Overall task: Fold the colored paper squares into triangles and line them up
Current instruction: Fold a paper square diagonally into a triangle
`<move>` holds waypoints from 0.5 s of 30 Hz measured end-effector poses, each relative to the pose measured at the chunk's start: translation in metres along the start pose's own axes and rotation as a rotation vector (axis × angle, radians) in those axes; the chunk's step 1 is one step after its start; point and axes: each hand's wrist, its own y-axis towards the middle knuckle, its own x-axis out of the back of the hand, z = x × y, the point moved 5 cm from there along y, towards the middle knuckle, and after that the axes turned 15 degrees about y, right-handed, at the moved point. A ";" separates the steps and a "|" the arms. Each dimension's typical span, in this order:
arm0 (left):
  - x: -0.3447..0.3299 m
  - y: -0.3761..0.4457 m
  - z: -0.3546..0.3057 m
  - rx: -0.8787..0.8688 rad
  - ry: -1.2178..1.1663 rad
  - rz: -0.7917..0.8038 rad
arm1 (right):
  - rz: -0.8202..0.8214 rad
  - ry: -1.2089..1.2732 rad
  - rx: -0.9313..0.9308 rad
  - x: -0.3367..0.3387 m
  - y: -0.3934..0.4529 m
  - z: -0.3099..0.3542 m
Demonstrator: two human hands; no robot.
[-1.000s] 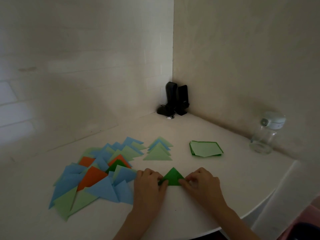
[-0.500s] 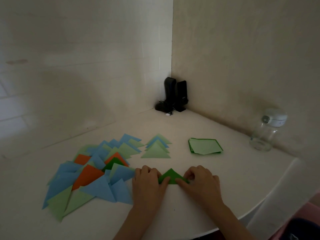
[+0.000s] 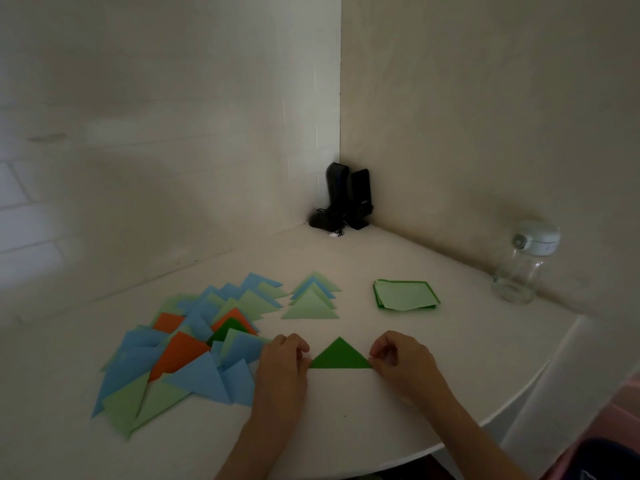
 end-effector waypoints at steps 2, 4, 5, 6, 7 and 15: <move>-0.001 -0.002 -0.004 -0.020 0.036 -0.004 | -0.007 -0.015 0.014 -0.001 -0.001 0.000; -0.004 -0.004 -0.012 -0.048 0.067 -0.009 | -0.010 -0.047 0.025 -0.004 -0.002 -0.001; -0.005 -0.004 -0.018 -0.061 0.083 -0.018 | -0.013 -0.061 0.029 -0.005 -0.002 -0.001; -0.005 -0.004 -0.023 -0.056 0.086 -0.018 | -0.016 -0.072 0.032 -0.005 -0.002 -0.001; -0.006 -0.003 -0.027 -0.027 0.091 0.007 | -0.018 -0.079 0.034 -0.005 -0.002 -0.001; -0.015 0.004 -0.031 0.040 0.083 0.152 | -0.023 -0.113 0.079 -0.008 0.000 -0.006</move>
